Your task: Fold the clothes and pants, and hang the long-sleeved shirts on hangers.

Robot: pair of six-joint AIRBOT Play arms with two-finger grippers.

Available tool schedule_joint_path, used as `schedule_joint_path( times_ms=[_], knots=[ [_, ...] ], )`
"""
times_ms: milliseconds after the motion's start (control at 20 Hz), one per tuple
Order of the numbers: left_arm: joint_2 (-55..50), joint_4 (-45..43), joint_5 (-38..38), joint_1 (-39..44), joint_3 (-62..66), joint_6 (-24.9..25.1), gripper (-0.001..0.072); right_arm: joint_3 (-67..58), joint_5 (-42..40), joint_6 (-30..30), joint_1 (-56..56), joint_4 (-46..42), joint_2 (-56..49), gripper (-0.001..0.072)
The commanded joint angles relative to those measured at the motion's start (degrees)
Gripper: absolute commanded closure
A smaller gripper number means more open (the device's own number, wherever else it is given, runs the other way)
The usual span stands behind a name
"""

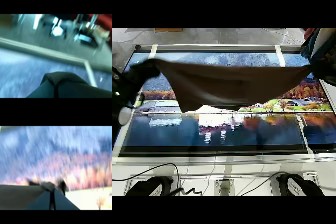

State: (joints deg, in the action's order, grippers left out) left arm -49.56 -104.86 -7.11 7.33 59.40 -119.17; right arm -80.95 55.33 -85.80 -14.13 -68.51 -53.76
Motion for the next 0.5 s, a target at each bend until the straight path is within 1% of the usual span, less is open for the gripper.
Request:
schedule_joint_path(
  times_ms=[0, 200, 450],
  knots=[
    [0.4, 0.3, 11.1, 0.0, 6.5, -0.2, 0.0693, -0.6, -8.0, 0.0, -0.6, 1.2, 8.4, 0.0698],
    [9.3, 0.3, 11.6, 0.0, 6.5, -0.2, 0.0692, -4.6, -11.1, 0.0, -0.6, 0.9, 17.4, 0.0697],
    [22.3, 0.3, 10.8, -0.1, 6.5, 0.0, 0.0692, -7.8, -9.0, -0.1, -0.6, 2.1, 26.0, 0.0698]
  ],
)
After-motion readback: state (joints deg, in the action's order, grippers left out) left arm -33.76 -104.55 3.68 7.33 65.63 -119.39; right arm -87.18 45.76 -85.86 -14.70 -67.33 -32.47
